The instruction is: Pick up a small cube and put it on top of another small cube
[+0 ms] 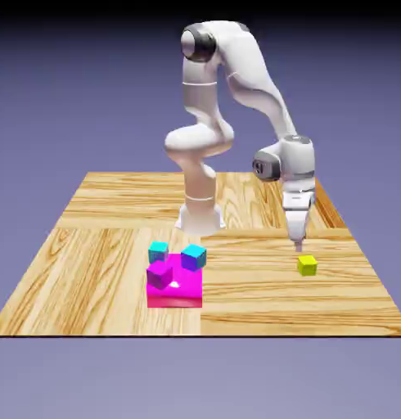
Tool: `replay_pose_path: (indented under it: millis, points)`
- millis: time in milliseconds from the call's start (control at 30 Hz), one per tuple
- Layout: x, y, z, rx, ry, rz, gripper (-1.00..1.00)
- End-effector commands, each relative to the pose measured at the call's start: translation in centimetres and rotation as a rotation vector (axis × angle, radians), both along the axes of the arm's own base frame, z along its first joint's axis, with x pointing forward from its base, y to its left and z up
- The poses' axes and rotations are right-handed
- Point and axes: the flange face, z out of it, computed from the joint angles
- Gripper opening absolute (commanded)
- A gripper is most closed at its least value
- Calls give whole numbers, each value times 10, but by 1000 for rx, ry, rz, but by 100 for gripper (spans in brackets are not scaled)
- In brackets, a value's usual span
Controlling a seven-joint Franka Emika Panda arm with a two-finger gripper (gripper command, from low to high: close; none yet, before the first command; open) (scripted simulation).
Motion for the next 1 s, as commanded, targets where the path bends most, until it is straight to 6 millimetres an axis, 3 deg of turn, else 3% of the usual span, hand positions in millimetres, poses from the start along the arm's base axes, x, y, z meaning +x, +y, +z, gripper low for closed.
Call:
replay_pose_path:
  millis: [0,67,100,300,333,367,400,600,800,967]
  points:
    - [-11,9,-13,-28,25,65,0]
    - [-38,28,-38,-80,71,205,0]
    - [-38,28,-38,-80,71,205,0]
    - [-37,28,-106,-80,71,205,0]
    - [-38,27,-108,-80,71,205,0]
    - [-38,27,-108,-80,71,205,-100]
    - [-38,27,-108,-80,71,205,-100]
    - [-38,28,-40,-80,71,205,-100]
    - [41,-89,19,-101,55,-73,-100]
    - [65,-200,61,-94,66,-313,-100]
